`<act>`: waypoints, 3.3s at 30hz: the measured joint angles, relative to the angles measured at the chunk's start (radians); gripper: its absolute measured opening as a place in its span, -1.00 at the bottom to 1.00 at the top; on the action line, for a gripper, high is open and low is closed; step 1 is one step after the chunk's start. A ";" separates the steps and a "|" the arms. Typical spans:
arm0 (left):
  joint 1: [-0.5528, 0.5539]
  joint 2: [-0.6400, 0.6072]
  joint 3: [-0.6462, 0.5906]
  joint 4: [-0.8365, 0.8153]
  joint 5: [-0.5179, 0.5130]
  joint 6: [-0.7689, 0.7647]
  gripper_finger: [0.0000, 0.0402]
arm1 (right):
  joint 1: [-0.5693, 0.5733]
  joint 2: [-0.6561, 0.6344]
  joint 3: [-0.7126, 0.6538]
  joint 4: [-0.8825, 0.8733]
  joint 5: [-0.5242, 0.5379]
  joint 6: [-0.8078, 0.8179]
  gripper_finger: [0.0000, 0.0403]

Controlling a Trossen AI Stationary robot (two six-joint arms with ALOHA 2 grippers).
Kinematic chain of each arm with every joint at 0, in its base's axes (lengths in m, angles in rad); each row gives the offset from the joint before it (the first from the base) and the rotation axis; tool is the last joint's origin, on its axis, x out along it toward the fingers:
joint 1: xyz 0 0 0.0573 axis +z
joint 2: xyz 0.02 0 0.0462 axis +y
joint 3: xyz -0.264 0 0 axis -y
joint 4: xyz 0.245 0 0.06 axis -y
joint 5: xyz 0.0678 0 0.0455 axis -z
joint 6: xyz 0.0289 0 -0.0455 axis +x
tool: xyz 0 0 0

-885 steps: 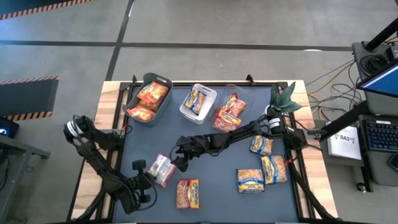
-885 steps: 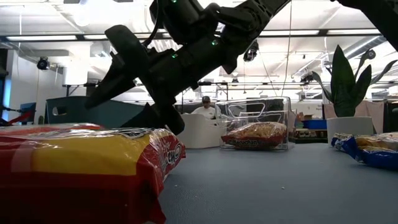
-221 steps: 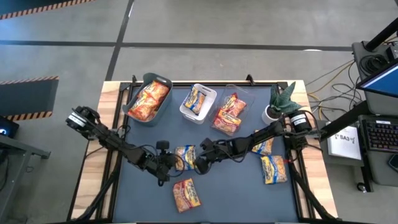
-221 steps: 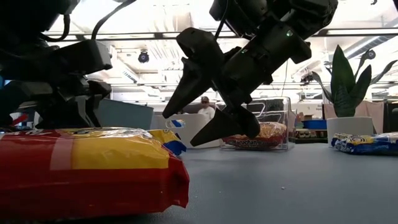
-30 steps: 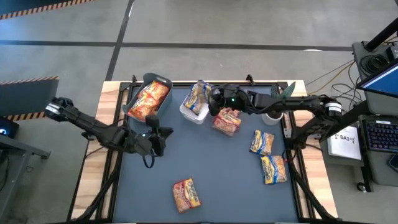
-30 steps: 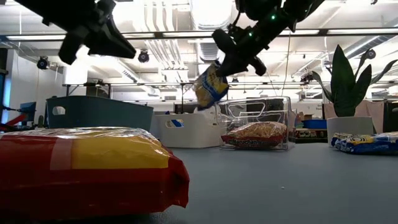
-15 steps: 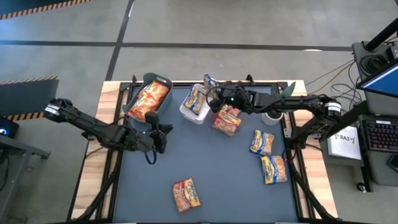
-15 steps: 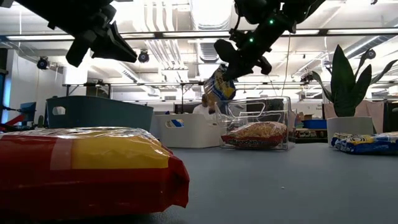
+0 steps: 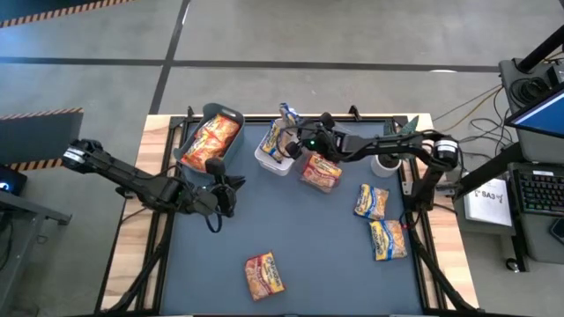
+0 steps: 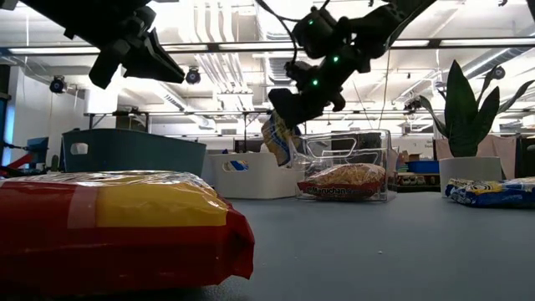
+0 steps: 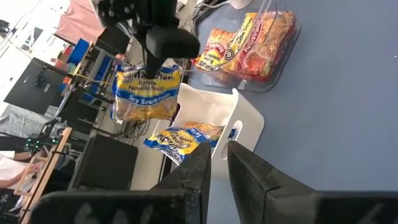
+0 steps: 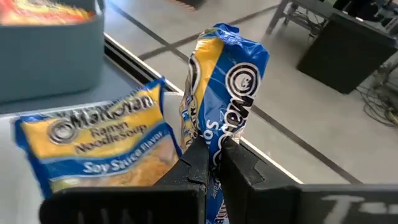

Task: Sort Maruchan noodles
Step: Put the blue noodle pack into the white bin, then adjust the blue noodle pack in the white bin

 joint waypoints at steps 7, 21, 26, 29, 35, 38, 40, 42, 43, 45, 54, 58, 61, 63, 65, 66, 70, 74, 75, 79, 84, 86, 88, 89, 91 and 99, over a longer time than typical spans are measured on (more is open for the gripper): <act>0.000 0.000 0.000 0.000 0.000 -0.006 -0.81 | 0.000 0.034 0.024 -0.004 -0.025 -0.028 -0.91; 0.000 0.000 0.000 0.000 0.000 -0.006 -0.81 | -0.009 -0.015 0.023 -0.078 -0.026 0.017 -0.55; 0.000 0.000 0.000 0.000 0.000 -0.006 -0.81 | -0.011 -0.021 0.023 -0.104 -0.033 0.069 -0.63; 0.000 0.000 0.000 0.000 0.000 -0.010 -0.81 | -0.018 -0.019 0.023 -0.130 -0.053 0.079 -0.72; 0.000 0.000 0.000 0.010 0.000 -0.041 -0.81 | -0.001 -0.088 0.025 -0.130 -0.054 0.024 -0.92; 0.000 0.000 0.000 0.025 0.000 -0.071 -0.81 | 0.032 -0.142 0.017 -0.136 -0.081 -0.013 -0.95; 0.000 0.000 0.000 0.033 0.000 -0.089 -0.81 | 0.072 -0.179 0.002 -0.139 -0.112 -0.035 -0.96; 0.000 0.000 0.000 0.034 0.001 -0.099 -0.81 | 0.120 -0.221 -0.025 -0.136 -0.125 -0.057 -0.96; 0.000 0.000 0.000 0.035 0.010 -0.121 -0.81 | 0.146 -0.239 -0.040 -0.128 -0.124 -0.073 -0.96; 0.000 0.000 0.000 0.054 0.078 -0.211 -0.81 | 0.195 -0.278 -0.077 -0.129 -0.125 -0.102 -0.96; 0.015 0.081 0.000 0.391 0.165 -0.211 -0.81 | 0.330 -0.454 -0.317 0.059 -0.134 -0.242 -0.96; 0.041 0.154 0.000 0.550 0.165 -0.082 -0.81 | 0.333 -0.530 -0.376 0.137 -0.214 -0.344 -0.96; 0.089 0.216 0.000 0.658 0.162 -0.032 -0.81 | 0.333 -0.588 -0.379 0.125 -0.260 -0.329 -0.96; 0.135 0.253 0.000 0.707 0.159 -0.031 -0.81 | 0.341 -0.615 -0.384 0.098 -0.264 -0.316 -0.96; 0.185 0.289 0.000 0.735 0.158 -0.032 -0.81 | 0.348 -0.643 -0.390 0.050 -0.267 -0.315 -0.96; 0.210 0.305 0.000 0.740 0.158 -0.034 -0.81 | 0.352 -0.657 -0.391 0.032 -0.267 -0.315 -0.96; 0.311 0.359 0.000 0.789 0.159 -0.097 -0.81 | 0.358 -0.702 -0.399 -0.043 -0.267 -0.305 -0.96; 0.409 0.412 0.028 0.812 0.229 -0.196 -0.81 | 0.359 -0.735 -0.413 -0.063 -0.264 -0.299 -0.96; 0.429 0.425 0.045 0.811 0.255 -0.211 -0.81 | 0.359 -0.740 -0.416 -0.063 -0.264 -0.300 -0.96; 0.493 0.481 0.123 0.720 0.296 -0.225 -0.81 | 0.359 -0.756 -0.434 -0.068 -0.264 -0.307 -0.96; 0.547 0.553 0.225 0.458 0.297 -0.232 -0.81 | 0.359 -0.768 -0.435 -0.109 -0.263 -0.316 -0.96; 0.555 0.575 0.284 0.296 0.298 -0.263 -0.81 | 0.359 -0.771 -0.435 -0.116 -0.263 -0.317 -0.96; 0.558 0.594 0.357 0.109 0.303 -0.327 -0.81 | 0.359 -0.773 -0.435 -0.119 -0.263 -0.317 -0.96; 0.561 0.602 0.400 0.014 0.319 -0.363 -0.81 | 0.359 -0.773 -0.435 -0.118 -0.263 -0.317 -0.96; 0.568 0.618 0.479 -0.167 0.367 -0.424 -0.81 | 0.359 -0.773 -0.435 -0.121 -0.263 -0.319 -0.96; 0.584 0.684 0.669 -0.445 0.358 -0.599 -0.80 | 0.359 -0.773 -0.435 -0.124 -0.263 -0.326 -0.96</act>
